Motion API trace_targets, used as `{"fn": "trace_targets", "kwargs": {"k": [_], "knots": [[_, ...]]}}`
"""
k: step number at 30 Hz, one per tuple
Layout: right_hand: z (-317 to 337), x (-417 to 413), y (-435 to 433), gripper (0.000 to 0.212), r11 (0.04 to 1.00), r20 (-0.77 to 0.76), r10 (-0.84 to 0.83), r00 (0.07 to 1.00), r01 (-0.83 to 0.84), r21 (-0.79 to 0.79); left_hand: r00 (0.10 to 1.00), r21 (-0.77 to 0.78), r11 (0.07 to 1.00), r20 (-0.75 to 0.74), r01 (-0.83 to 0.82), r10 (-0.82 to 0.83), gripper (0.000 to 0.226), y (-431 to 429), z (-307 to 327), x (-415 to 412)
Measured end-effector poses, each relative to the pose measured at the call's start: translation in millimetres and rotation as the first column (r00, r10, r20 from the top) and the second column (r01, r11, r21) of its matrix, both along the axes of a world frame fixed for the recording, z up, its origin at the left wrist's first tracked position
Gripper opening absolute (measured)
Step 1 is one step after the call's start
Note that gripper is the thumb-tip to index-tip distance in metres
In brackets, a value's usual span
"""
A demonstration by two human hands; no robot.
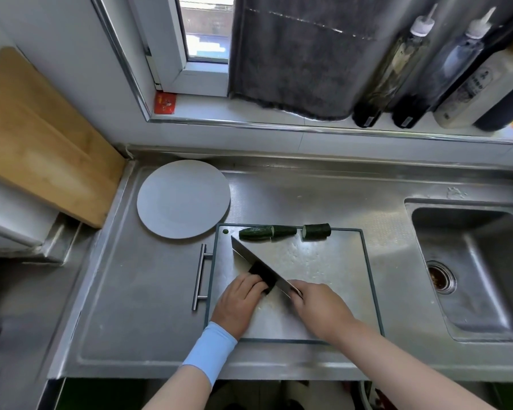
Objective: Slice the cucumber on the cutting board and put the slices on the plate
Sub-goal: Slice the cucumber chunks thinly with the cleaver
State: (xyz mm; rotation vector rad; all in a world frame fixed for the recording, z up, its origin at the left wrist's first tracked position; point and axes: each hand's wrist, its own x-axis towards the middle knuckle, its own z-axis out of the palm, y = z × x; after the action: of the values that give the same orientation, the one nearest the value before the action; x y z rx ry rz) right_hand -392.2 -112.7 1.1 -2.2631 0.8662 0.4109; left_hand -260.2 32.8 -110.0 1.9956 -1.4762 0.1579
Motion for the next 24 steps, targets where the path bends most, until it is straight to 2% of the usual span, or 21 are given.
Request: {"fn": "trace_targets", "kwargs": {"k": [4,8,14,20,24], "knots": [[2.6,0.9,2.4,0.031,1.000,-0.002,-0.006,1.000,0.006,0.009,1.000,-0.021,1.000,0.022,0.015,-0.015,0.028,0.2,-1.8,-0.2],[5.8,2.5,4.4,0.029,1.000,-0.013,-0.016,1.000,0.016,-0.002,0.999,-0.010,1.000,0.030,0.013,-0.013,0.023,0.7,-7.2,1.2],[19.3,2.7,12.2,0.029,0.996,-0.011,0.011,1.000,-0.012,-0.094,1.000,-0.036,0.999,-0.001,0.013,-0.013,0.024,-1.4,-0.5,0.2],[30.5,-0.3,28.0,0.033,0.987,0.018,0.056,0.998,-0.053,-0.150,0.998,-0.031,0.999,-0.040,0.043,-0.045,0.046,-0.9,-3.0,2.8],[32.5,-3.1,29.2,0.031,0.991,0.030,0.019,0.999,-0.015,-0.132,0.998,-0.055,0.997,-0.031,0.049,-0.051,0.035,-1.4,0.7,2.6]]}}
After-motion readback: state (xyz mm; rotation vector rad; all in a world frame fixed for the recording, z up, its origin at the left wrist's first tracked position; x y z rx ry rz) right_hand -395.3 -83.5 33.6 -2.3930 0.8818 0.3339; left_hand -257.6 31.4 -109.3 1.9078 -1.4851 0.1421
